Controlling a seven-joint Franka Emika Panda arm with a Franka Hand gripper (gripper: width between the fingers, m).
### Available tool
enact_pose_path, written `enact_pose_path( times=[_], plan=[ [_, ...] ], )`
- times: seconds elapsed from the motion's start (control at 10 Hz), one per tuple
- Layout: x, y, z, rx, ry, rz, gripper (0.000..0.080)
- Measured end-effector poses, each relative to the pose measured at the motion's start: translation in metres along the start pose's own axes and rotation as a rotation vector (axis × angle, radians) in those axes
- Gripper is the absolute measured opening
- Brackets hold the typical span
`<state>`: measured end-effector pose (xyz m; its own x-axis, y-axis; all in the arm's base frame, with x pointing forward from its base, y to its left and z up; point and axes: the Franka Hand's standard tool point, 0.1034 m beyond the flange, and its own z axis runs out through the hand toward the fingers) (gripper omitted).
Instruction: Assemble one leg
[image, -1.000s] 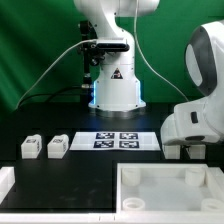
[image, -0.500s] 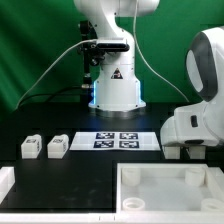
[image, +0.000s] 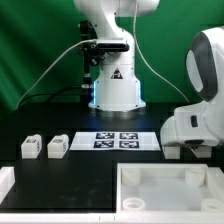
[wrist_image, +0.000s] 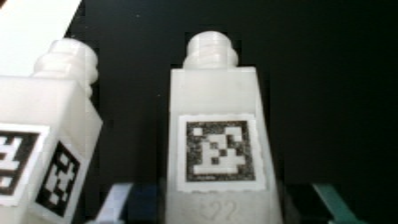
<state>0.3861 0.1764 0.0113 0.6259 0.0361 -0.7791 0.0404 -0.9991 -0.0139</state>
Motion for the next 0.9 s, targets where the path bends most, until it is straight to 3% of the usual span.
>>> enact_pose_path(
  times=[0.7, 0.8, 0.9],
  plan=[
    [0.0, 0.0, 0.0, 0.0, 0.0, 0.0, 0.0292],
    [-0.003, 0.004, -0.007, -0.002, -0.01, -0.027, 0.0293],
    [-0.009, 0.014, -0.038, 0.002, 0.003, -0.055, 0.0293]
  ],
)
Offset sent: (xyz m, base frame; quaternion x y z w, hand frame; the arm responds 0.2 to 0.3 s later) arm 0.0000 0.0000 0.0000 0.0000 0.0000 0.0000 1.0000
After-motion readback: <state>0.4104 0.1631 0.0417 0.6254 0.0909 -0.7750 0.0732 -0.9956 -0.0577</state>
